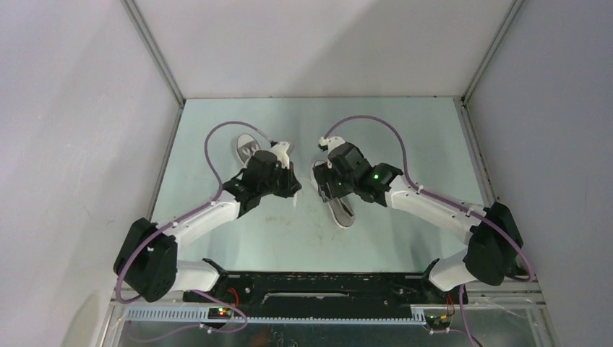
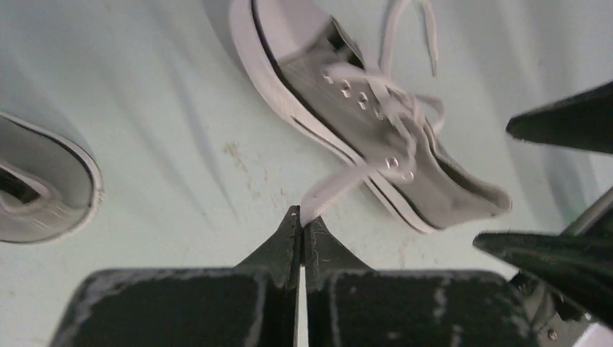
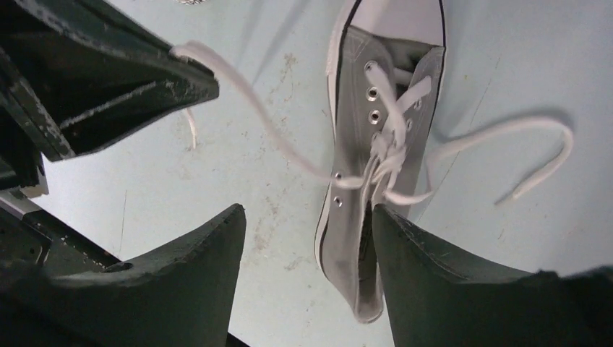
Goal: Tie the shoes
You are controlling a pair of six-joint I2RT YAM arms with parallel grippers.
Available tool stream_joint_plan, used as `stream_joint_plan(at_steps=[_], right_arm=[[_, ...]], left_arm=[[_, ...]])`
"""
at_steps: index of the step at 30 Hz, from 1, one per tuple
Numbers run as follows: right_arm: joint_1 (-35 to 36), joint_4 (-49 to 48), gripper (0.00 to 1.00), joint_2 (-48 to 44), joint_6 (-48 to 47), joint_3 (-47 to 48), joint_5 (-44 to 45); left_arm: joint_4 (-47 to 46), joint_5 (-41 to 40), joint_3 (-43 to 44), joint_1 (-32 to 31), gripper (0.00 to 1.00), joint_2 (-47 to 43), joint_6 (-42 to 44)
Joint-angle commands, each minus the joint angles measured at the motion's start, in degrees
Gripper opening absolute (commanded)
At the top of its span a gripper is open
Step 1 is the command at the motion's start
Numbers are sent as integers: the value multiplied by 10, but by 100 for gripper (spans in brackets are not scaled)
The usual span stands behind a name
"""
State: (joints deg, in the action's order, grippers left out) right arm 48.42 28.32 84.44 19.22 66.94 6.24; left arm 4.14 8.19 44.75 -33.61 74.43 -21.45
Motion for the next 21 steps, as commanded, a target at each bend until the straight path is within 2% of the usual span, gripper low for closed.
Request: stream_joint_plan(at_steps=[1, 5, 8, 11, 15, 17, 21], right_arm=[[-12, -50, 68, -46, 25, -36, 10], [-69, -35, 67, -108, 20, -89, 1], [-140, -27, 73, -133, 19, -127, -21], [-192, -18, 70, -135, 9, -147, -13], [-174, -2, 68, -102, -2, -154, 16], [-146, -11, 68, -91, 11, -167, 28], [-86, -39, 60, -45, 49, -181, 71]], left_arm=[[-7, 24, -25, -4, 0, -9, -20], [-14, 24, -51, -5, 0, -18, -24], [-25, 29, -64, -6, 0, -20, -30], [-33, 28, -71, -6, 0, -9, -36], [-38, 18, -75, -6, 0, 6, -48], [-39, 7, -77, -6, 0, 3, -51], [-25, -16, -78, -5, 0, -7, -51]])
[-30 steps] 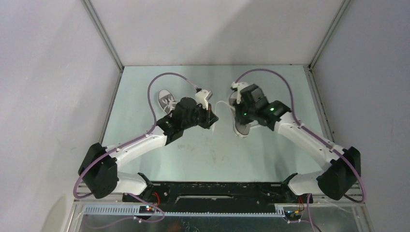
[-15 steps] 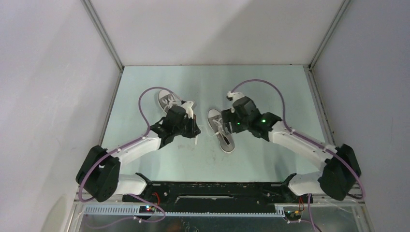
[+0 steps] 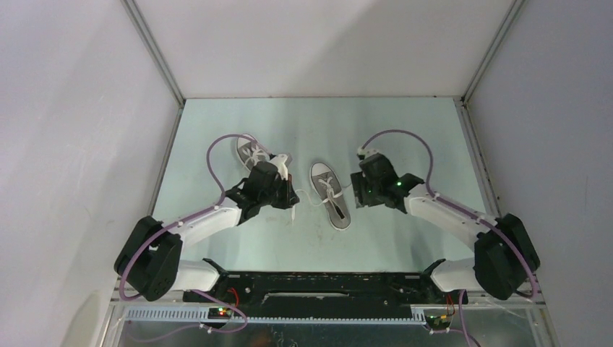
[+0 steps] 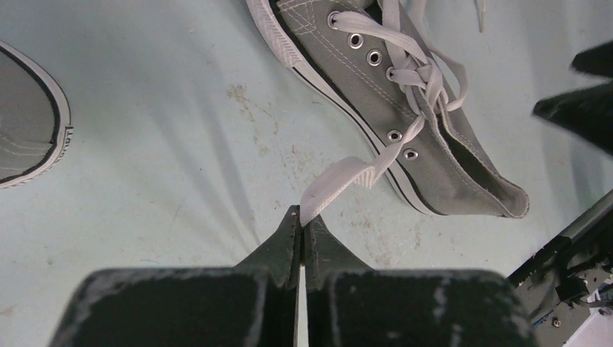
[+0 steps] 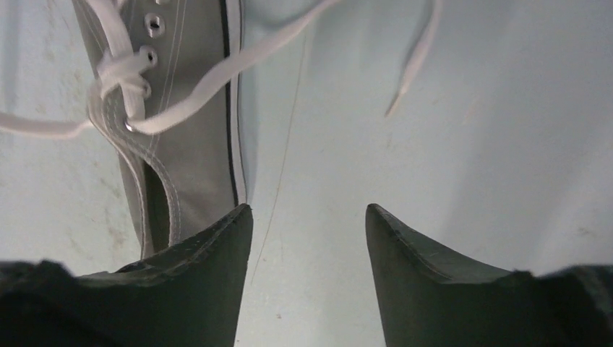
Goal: Tie the shoes
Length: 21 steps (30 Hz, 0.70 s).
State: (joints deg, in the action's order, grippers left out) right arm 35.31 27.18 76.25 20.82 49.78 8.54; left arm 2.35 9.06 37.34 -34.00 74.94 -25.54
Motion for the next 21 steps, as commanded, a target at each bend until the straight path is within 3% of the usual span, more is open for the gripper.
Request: stream_joint_plan(at_steps=[1, 9, 16, 21], right_arm=[[58, -34, 58, 53, 43, -7, 50], [102, -87, 54, 85, 80, 5, -16], [27, -57, 62, 45, 38, 6, 19], [-49, -49, 69, 71, 9, 17, 15]], left_arm=[[-2, -33, -4, -1, 0, -16, -8], [19, -81, -14, 2, 0, -64, -9], [26, -78, -9, 1, 0, -70, -9], [29, -75, 0, 1, 0, -70, -8]])
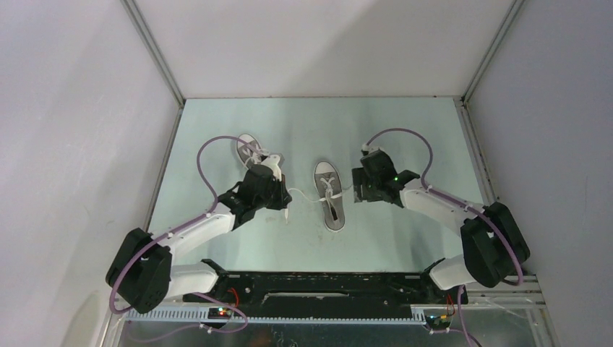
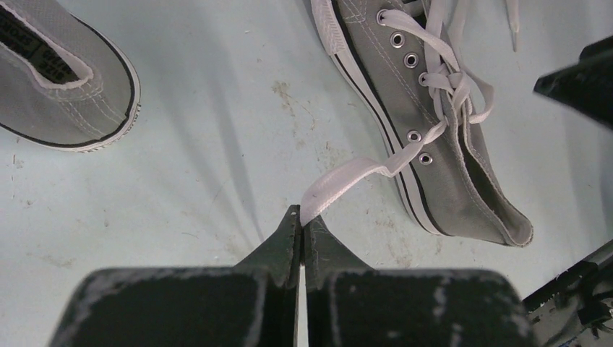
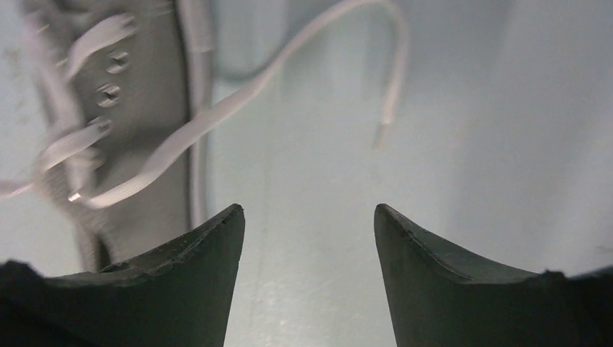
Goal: Tie the shoes
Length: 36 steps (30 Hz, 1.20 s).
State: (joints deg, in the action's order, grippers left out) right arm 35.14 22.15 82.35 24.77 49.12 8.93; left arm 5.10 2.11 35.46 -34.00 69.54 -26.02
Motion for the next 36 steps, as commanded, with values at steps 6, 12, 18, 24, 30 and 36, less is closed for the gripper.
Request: stream_joint_plan(at_steps=[6, 12, 18, 24, 30, 36], right_arm=[[-113, 6, 67, 96, -64, 88, -6], [-127, 10, 59, 180, -76, 136, -13], [-152, -9, 42, 226, -69, 145, -97], [-157, 0, 0, 197, -72, 146, -112], [-152, 32, 0, 58, -70, 124, -95], [-150, 73, 0, -65, -79, 112, -129]], left_arm=[[-7, 7, 24, -3, 0, -1, -10], [5, 18, 33, -5, 0, 5, -12], [34, 63, 52, -13, 0, -8, -21], [65, 102, 81, -53, 0, -8, -38], [103, 136, 129, -92, 0, 5, -61], [28, 168, 148, -117, 0, 39, -138]])
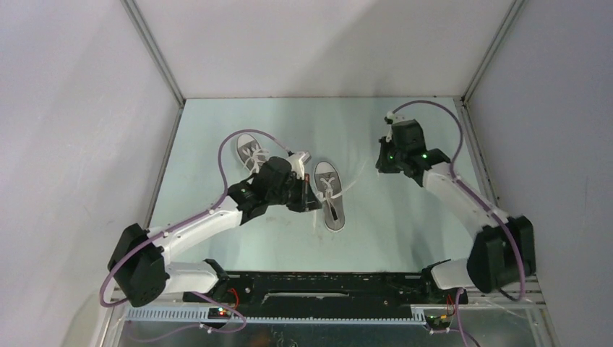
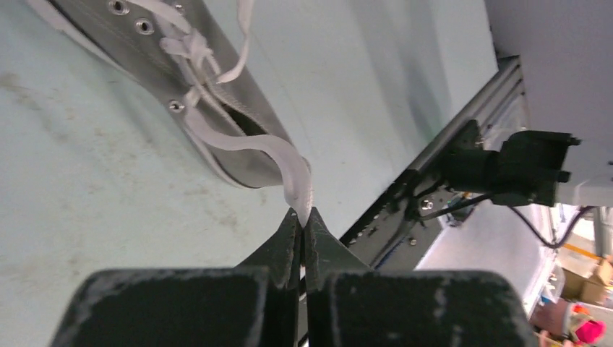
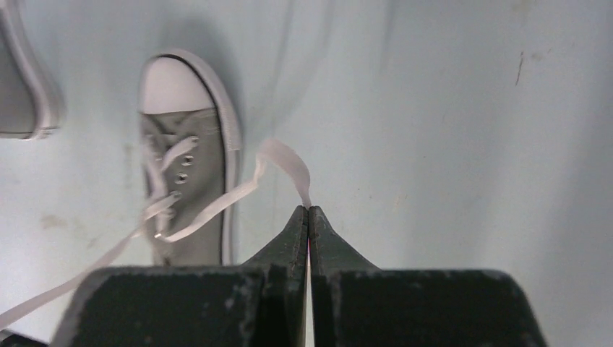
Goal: Tie the shoes
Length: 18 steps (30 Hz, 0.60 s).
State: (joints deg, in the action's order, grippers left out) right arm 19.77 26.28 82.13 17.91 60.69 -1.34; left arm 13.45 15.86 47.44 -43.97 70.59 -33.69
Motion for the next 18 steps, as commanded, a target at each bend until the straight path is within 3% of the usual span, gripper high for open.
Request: stream_joint_plan(at_steps=[1, 6, 12, 14, 18], right_arm=[[7, 38, 0, -74, -12, -4, -36], [19, 71, 0, -127, -14, -8, -68], [17, 103, 0, -181, -17, -19, -86], [17, 111, 0, -195, -15, -27, -102], [24, 109, 0, -222, -4, -57, -151]], left_arm=[[-79, 29, 31, -22, 0, 42, -80], [-227, -15, 37, -48, 0, 103, -174], [-251, -149, 72, -71, 2, 172, -193], [-247, -173, 82, -72, 25, 183, -179], [-170, -202, 88, -82, 51, 146, -117]])
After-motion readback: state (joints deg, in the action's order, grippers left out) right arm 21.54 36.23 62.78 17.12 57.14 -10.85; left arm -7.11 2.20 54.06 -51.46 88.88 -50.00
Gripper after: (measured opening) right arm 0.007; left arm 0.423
